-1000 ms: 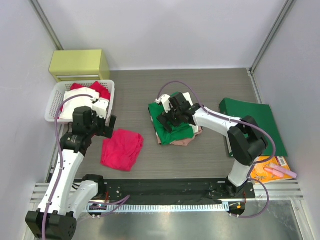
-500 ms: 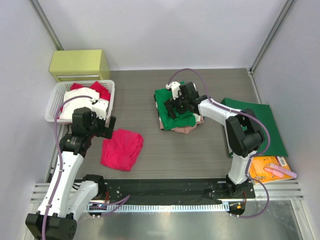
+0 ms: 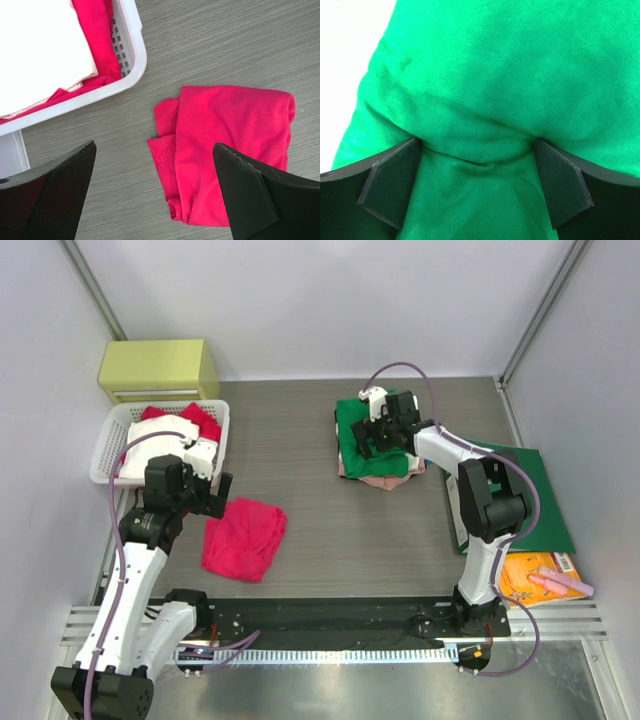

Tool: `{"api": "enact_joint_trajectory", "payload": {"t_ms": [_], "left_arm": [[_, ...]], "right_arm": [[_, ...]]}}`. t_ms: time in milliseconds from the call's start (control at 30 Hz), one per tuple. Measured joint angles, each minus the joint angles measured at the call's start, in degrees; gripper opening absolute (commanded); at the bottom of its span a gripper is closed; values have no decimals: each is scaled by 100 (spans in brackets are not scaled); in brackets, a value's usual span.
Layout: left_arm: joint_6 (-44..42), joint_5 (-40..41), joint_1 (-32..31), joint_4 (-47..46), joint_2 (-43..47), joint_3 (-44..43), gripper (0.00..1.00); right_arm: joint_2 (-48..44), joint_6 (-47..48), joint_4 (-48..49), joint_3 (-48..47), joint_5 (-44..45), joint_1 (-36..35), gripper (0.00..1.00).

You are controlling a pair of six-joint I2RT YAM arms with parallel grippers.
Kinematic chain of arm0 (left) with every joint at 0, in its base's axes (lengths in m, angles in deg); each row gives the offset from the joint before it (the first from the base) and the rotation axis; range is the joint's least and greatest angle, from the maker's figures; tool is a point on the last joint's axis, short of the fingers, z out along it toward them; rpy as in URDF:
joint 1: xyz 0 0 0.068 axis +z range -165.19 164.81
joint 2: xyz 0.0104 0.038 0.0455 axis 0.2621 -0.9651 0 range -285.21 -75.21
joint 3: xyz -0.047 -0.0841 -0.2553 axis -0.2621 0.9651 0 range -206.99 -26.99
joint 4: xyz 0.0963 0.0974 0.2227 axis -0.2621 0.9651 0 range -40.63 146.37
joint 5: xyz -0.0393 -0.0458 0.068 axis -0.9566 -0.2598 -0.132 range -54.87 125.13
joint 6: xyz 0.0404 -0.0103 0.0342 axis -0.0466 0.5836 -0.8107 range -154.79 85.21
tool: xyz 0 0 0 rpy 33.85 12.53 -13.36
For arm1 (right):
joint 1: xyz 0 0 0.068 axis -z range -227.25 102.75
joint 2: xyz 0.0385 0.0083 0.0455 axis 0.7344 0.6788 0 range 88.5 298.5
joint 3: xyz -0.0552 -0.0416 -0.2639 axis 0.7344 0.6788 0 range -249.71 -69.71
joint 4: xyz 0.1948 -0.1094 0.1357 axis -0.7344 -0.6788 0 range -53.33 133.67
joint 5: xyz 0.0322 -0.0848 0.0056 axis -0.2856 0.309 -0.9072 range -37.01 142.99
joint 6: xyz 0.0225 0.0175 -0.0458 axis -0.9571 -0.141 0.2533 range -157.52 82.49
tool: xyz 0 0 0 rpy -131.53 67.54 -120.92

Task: Fold and stack the t-shirts
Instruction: Put the neatly folded tshirt into the corner of the board with both arms

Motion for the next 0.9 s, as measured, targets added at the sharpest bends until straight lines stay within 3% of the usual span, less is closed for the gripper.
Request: {"api": "enact_joint_trajectory", "payload": {"t_ms": [233,600,900], "left_arm": [[2,-42,0,24,-11,0,100],[2,-46,0,26,-48,0,100],[2,-109,0,26,-72,0,100]], "right_arm": [[61,39,201,-26,-15,409,100],[17,-7,55,-131,15,435,100],[-837,-271,-835,-1261,315,507,100]]}}
